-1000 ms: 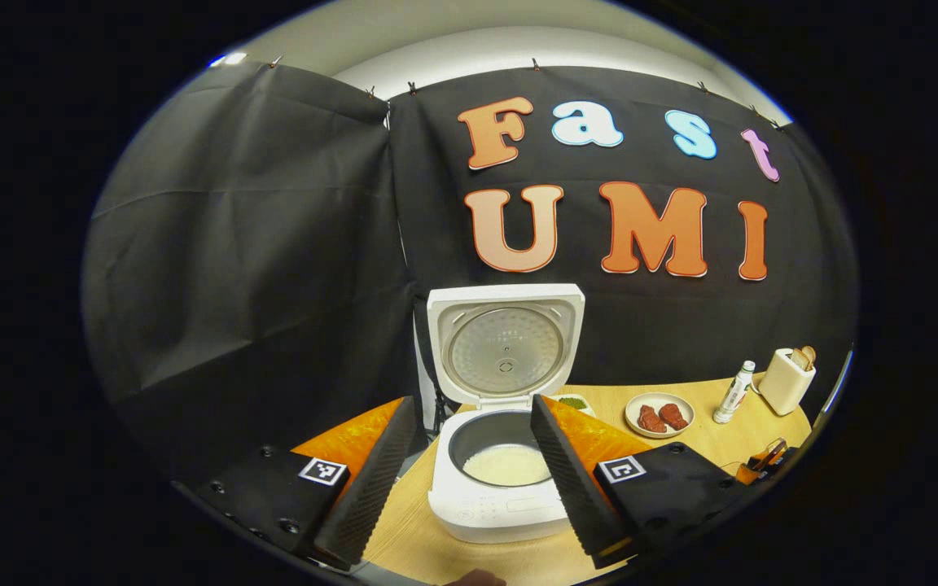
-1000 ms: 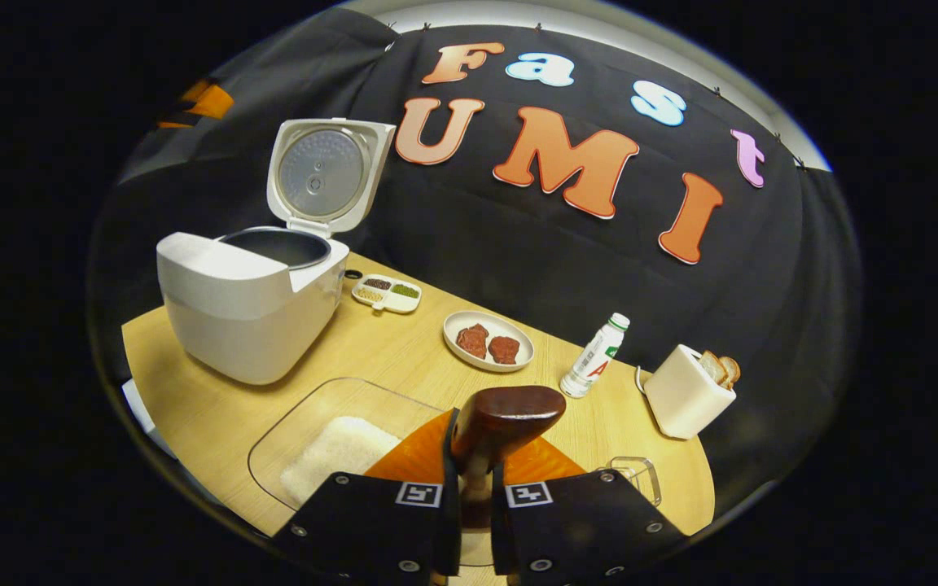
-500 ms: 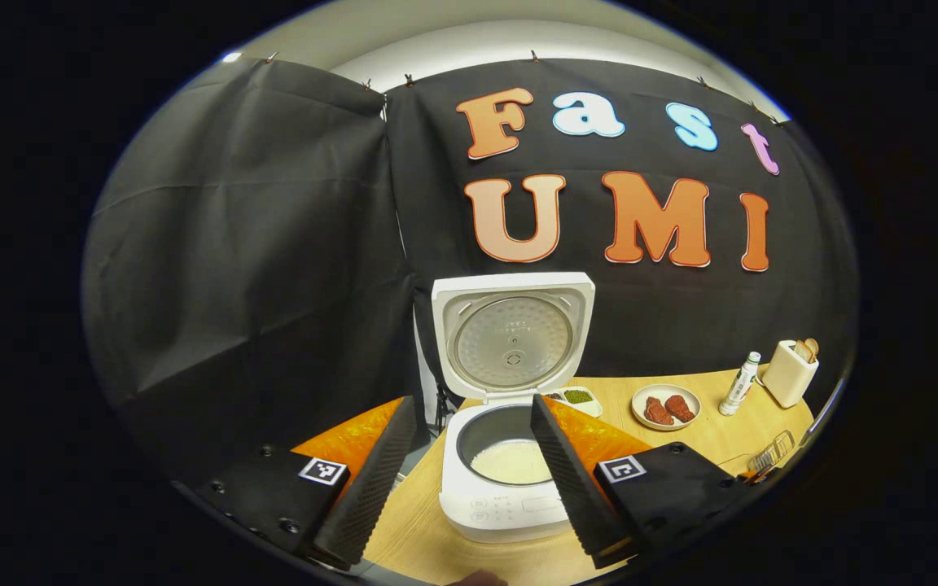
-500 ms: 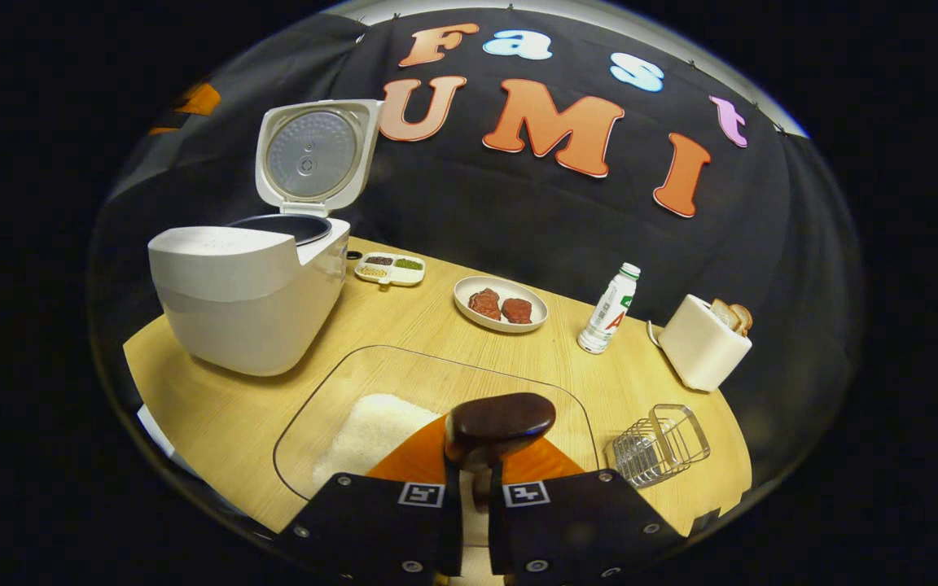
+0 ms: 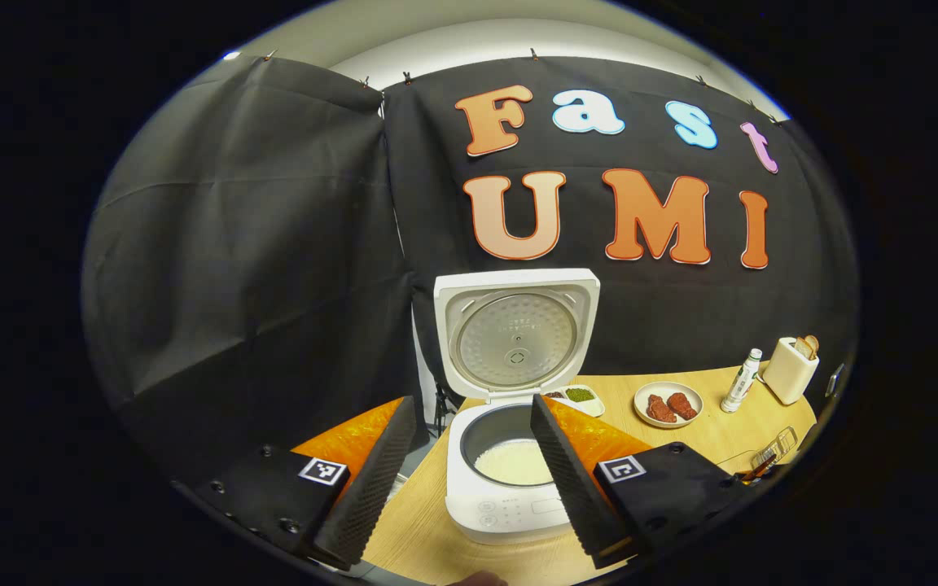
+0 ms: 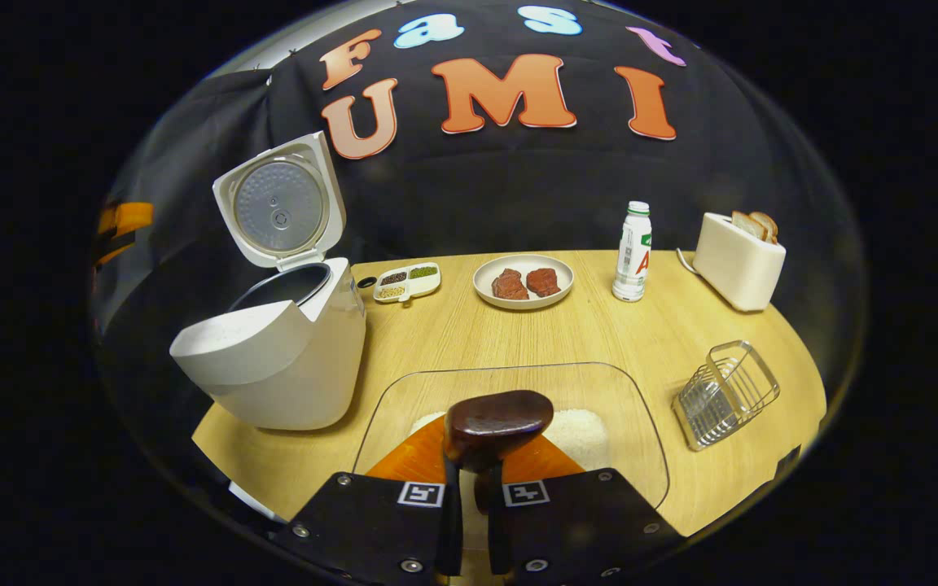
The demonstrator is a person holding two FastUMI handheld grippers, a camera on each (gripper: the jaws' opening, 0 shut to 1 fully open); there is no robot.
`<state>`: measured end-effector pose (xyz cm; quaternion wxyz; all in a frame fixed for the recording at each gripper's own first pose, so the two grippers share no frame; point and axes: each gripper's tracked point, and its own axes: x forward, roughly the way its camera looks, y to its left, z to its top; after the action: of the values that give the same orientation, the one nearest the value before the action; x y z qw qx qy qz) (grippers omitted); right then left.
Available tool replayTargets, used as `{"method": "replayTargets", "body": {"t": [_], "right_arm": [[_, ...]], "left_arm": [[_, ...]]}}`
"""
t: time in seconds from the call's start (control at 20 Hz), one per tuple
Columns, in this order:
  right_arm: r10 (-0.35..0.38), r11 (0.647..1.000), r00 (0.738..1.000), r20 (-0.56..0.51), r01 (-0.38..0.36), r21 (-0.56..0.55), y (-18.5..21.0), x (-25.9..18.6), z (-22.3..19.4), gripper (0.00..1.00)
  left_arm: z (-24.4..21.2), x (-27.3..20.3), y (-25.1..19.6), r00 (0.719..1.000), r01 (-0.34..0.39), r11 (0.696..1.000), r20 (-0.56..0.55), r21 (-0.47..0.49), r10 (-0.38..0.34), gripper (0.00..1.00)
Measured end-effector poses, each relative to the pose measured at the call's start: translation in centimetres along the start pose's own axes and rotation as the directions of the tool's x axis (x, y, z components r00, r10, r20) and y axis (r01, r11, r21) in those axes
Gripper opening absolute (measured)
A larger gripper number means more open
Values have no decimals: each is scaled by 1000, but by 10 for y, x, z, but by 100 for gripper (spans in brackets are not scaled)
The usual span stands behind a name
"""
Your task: Close the left gripper, press the button to open the rice cooker; take a wooden spoon from the chopstick holder with the right hand, scoop a spoonful of rice and pour it into the rice cooker, then put the wooden spoon back into the chopstick holder.
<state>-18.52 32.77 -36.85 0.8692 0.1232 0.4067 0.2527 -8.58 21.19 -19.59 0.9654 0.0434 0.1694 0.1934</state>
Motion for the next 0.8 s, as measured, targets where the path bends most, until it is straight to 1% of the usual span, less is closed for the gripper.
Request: {"method": "replayTargets", "body": {"t": [0.1,0.2,0.35,0.55,0.65,0.8], "right_arm": [[20,996,1000,-23,-18,90,1,2,0,12],[23,988,999,-31,-18,155,-1,6,1,12],[25,976,999,-42,-15,216,-1,6,1,12],[45,954,998,-49,-28,298,4,8,1,12],[69,928,996,-57,-43,369,7,9,1,12],[111,874,992,-63,-67,482,11,14,0,12]], "left_arm": [[-3,-2,3,1000,-6,1000,-7,-5,6,97],[-4,-1,6,1000,-8,1000,-9,-9,8,97],[-2,-1,11,1000,-12,1000,-5,-4,12,97],[1,-2,12,1000,-5,1000,0,3,5,97],[1,-2,11,1000,-1,1000,4,9,1,97],[4,-2,13,1000,2,1000,8,17,-2,97]]}}
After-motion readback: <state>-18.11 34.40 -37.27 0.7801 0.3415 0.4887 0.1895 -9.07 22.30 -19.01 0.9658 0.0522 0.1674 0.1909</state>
